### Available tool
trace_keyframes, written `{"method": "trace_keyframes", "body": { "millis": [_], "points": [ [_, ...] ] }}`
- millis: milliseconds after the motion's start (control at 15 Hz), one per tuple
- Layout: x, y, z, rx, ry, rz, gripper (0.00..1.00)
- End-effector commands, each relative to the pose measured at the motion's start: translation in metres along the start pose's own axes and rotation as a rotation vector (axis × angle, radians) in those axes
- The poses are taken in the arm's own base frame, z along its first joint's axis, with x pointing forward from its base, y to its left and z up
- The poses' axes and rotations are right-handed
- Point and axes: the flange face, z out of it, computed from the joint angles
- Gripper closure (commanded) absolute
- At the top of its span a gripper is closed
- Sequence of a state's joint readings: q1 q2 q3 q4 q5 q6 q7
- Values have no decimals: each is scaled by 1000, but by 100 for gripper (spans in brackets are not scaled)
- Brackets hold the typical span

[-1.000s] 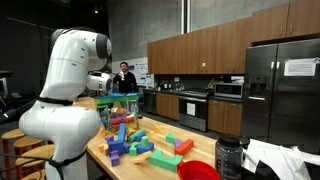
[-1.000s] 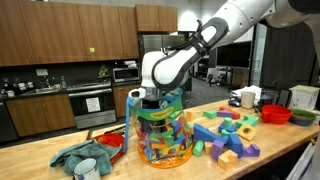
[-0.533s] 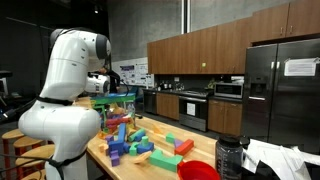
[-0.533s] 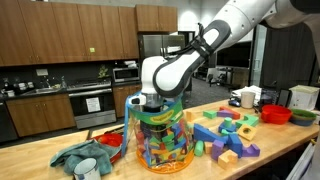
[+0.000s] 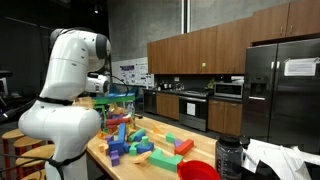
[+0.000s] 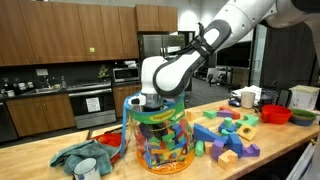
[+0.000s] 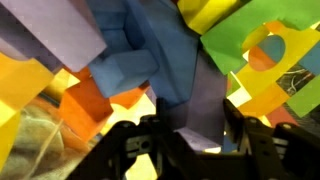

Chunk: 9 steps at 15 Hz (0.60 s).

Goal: Remove one purple block from the toy bag

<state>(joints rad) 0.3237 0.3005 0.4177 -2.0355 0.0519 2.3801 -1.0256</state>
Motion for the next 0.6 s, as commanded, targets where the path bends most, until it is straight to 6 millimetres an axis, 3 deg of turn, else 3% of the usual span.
{"method": "trace_keyframes", "body": {
  "millis": [0,267,533],
  "points": [
    [-4,-1,-8,-15,-6,8,70],
    [-12,7,-23,-32,-8,13,70],
    [-25,21,-65,-52,0,16,70]
  ]
}}
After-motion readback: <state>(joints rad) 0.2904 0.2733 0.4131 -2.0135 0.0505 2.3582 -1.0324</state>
